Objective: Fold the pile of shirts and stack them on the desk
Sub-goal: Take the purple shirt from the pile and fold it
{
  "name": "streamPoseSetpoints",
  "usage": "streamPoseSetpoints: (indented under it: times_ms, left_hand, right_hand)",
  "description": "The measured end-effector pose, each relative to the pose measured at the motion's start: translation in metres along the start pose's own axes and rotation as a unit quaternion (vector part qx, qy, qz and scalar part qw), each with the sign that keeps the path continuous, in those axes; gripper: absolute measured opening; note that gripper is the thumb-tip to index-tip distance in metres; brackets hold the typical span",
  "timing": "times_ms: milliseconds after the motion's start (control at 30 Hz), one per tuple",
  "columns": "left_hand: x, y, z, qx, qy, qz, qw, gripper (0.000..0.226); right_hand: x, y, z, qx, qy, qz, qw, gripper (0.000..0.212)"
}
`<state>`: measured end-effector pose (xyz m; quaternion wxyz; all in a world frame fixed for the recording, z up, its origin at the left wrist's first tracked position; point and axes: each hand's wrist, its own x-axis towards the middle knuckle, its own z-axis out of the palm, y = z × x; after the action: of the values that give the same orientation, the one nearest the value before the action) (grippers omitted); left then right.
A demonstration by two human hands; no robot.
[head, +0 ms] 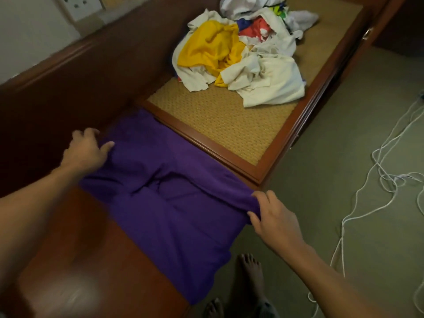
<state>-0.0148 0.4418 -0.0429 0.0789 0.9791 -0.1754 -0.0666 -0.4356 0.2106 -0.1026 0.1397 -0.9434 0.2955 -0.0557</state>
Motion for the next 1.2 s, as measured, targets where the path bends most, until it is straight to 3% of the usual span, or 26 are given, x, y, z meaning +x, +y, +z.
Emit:
streamPoseSetpoints:
  times_ms: [67, 133, 200, 300, 433, 567, 700, 767, 900, 1033, 1200]
  left_hand:
    - [-0.019, 0.009, 0.010, 0.077, 0.012, 0.080, 0.994, 0.059]
    - [-0.038, 0.022, 0.024, 0.102, 0.004, 0.190, 0.976, 0.055]
    - [-0.052, 0.033, 0.038, 0.104, -0.023, 0.249, 0.963, 0.050]
    - [-0.065, 0.042, 0.052, 0.111, -0.064, 0.223, 0.966, 0.046]
    - [-0.083, 0.044, 0.060, 0.107, -0.103, 0.207, 0.967, 0.073]
    - [-0.105, 0.043, 0.064, 0.141, -0.033, 0.290, 0.946, 0.069]
    - [-0.115, 0.043, 0.059, 0.146, 0.026, 0.276, 0.950, 0.047]
    - [-0.117, 0.043, 0.056, 0.148, 0.023, 0.265, 0.953, 0.038]
    - [-0.120, 0.038, 0.054, 0.143, 0.010, 0.241, 0.960, 0.037]
    - [-0.115, 0.032, 0.052, 0.120, -0.003, 0.212, 0.970, 0.039]
    - [-0.111, 0.032, 0.048, 0.101, -0.014, 0.185, 0.977, 0.021]
  right_hand:
    - [-0.009, 0.004, 0.012, 0.022, -0.051, 0.050, 0.997, 0.045]
    - [-0.014, 0.007, 0.018, 0.088, -0.046, 0.074, 0.992, 0.032]
    - [-0.015, 0.007, 0.019, 0.124, -0.028, 0.079, 0.989, 0.018]
    - [-0.014, 0.007, 0.009, 0.158, 0.016, 0.074, 0.985, 0.012]
    - [-0.017, 0.005, -0.007, 0.185, 0.075, 0.017, 0.980, 0.014]
    - [-0.028, -0.001, -0.007, 0.174, 0.007, 0.011, 0.985, 0.016]
    - [-0.042, -0.018, -0.009, 0.177, 0.119, -0.017, 0.977, 0.018]
    - [-0.052, -0.024, -0.001, 0.152, 0.090, -0.016, 0.984, 0.022]
    - [-0.067, -0.026, 0.026, 0.109, -0.052, 0.020, 0.993, 0.030]
    - [-0.062, -0.034, 0.034, 0.109, -0.029, 0.060, 0.992, 0.024]
    - [-0.056, -0.045, 0.029, 0.109, -0.021, 0.085, 0.990, 0.009]
